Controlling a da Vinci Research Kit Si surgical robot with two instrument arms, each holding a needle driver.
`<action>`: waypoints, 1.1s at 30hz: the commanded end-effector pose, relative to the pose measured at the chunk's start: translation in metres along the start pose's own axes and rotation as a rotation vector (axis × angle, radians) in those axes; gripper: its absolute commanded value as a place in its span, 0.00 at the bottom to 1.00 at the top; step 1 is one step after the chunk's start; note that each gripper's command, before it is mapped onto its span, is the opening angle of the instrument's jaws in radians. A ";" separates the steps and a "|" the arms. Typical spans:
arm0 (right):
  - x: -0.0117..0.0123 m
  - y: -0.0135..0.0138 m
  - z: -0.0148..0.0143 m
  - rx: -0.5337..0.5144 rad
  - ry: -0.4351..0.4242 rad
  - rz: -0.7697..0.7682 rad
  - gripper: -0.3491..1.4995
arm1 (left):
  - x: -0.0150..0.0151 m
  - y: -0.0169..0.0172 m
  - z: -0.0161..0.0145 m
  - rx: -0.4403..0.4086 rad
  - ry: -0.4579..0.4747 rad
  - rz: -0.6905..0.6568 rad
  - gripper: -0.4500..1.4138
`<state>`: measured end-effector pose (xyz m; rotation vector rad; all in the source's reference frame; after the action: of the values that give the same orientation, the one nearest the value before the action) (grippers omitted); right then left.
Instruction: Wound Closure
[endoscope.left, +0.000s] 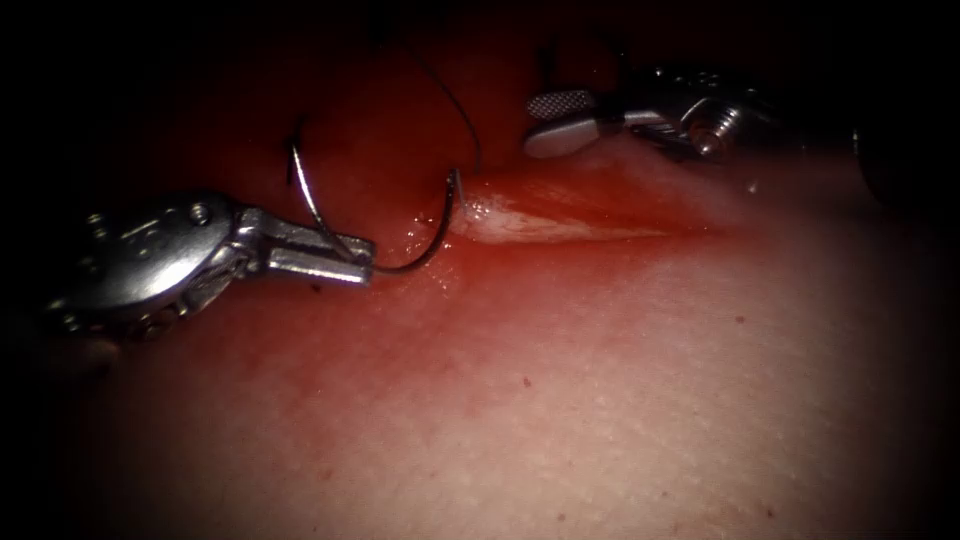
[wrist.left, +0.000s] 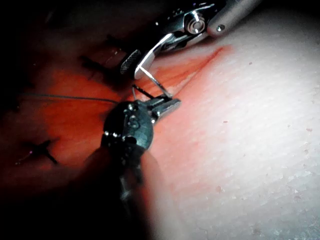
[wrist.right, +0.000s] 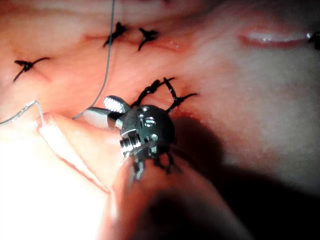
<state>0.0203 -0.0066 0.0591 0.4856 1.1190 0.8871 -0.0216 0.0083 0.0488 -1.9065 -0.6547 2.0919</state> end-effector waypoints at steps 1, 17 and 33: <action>0.0003 0.0002 0.0009 0.004 0.008 0.026 0.16 | 0.0002 -0.0007 0.0006 0.018 0.006 0.033 0.00; 0.0004 -0.0001 0.0003 -0.005 -0.002 0.134 0.18 | 0.0029 -0.0043 0.0004 0.261 0.027 0.262 0.00; 0.0032 -0.0053 -0.0003 0.031 -0.001 0.399 0.71 | -0.0059 -0.0018 0.0071 0.524 -0.183 0.378 0.00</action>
<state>0.0213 -0.0075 0.0530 0.7609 1.0460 1.2257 -0.0276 0.0054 0.0551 -1.6021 0.2684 2.3831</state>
